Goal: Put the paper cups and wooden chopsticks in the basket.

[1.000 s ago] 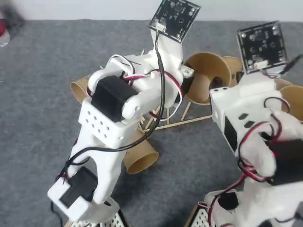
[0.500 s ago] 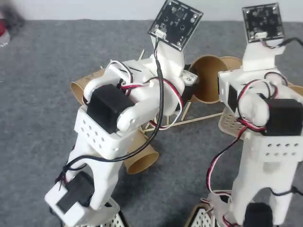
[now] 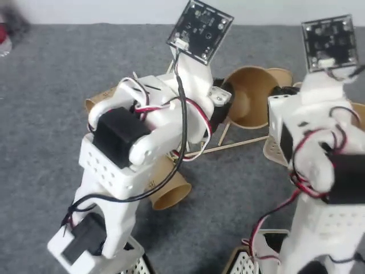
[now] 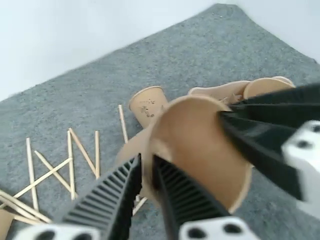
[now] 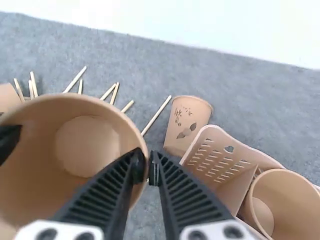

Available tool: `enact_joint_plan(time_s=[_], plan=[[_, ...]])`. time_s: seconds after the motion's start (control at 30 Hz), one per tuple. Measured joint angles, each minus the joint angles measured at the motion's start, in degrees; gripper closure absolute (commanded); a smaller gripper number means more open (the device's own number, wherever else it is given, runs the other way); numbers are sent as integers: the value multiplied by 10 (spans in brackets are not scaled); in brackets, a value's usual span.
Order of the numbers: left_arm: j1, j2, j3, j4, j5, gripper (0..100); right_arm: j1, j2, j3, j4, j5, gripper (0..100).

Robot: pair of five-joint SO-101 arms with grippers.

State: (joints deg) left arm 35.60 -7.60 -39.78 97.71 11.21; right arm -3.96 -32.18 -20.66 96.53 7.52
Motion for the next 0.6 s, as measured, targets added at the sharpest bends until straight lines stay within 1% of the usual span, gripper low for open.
enact_joint_plan(time_s=[0.1, 0.3, 0.4, 0.43, 0.53, 0.6], plan=[[-21, 0, 0, 7, 2, 777, 3, -19, 1, 0, 0, 991], [-74, -8, 0, 10, 3, 772, 61, -70, 1, 0, 1, 991], [-91, -9, 0, 10, 4, 771, 107, -94, 1, 0, 1, 991], [-98, -9, -1, 10, 4, 771, 137, -102, 1, 0, 0, 991], [-165, -13, 0, 17, 4, 771, 213, -122, 2, 0, -1, 991], [-186, -20, 0, 17, 0, 771, 244, -132, 0, 0, 2, 991]])
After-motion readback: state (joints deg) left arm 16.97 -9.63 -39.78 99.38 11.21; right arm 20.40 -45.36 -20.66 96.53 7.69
